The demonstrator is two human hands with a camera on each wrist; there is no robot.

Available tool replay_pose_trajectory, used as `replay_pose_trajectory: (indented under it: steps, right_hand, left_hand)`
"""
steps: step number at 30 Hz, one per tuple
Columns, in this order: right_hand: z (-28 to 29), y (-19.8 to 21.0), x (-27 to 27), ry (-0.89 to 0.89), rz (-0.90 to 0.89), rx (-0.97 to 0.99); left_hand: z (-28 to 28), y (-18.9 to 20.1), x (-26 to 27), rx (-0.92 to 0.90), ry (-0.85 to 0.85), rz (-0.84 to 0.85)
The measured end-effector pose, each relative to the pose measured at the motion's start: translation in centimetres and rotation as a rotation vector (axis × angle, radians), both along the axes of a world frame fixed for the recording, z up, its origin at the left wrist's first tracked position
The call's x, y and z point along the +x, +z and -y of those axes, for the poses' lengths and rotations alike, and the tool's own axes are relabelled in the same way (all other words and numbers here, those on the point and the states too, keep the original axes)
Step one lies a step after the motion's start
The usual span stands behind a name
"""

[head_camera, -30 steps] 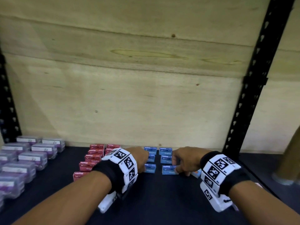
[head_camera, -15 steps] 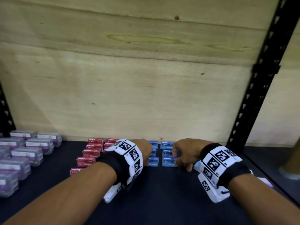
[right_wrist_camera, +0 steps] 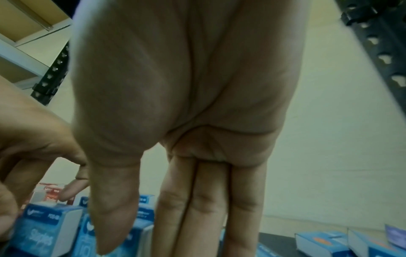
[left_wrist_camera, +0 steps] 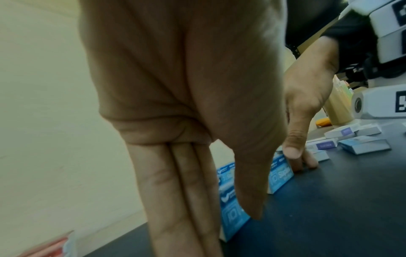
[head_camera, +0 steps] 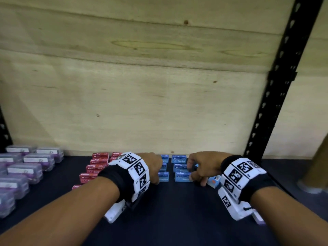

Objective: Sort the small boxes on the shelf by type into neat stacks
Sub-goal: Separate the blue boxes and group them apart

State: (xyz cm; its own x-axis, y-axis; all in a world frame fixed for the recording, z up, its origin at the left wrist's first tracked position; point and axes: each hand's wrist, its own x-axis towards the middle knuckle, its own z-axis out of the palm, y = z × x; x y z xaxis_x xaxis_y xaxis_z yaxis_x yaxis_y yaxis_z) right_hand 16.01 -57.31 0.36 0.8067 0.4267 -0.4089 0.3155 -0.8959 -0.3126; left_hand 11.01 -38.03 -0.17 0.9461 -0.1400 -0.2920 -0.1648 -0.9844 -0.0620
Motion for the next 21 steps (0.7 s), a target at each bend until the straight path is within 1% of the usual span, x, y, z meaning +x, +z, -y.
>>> replay_pose_trajectory:
  steps: [3,5,7,10,16,21]
  right_hand:
    - [1.7,0.6,1.0,-0.015,-0.022,0.074]
    - [3.2,1.1,1.9,-0.031,0.032,0.105]
    - [4.8,1.7,2.8,-0.036,0.113,0.068]
    - [6.5,2.0,3.4,-0.061,0.165,0.004]
    - [7.8,1.2,3.7,-0.064,0.228,-0.100]
    - [7.7,0.6,4.3,-0.021,0.235,-0.136]
  left_hand:
    - [0.0,0.7,-1.0,-0.050,0.056,0.031]
    - [0.3,1.5,-1.4,-0.086,0.054,0.072]
    - [1.0,2.4,-1.7,-0.104,0.028,0.101]
    - [3.2,3.0,-1.6,-0.125,-0.034,0.128]
    - [8.4,1.2,-1.0,-0.131,-0.165,0.063]
    - [10.5,-0.6,0.0,-0.173,-0.152,0.118]
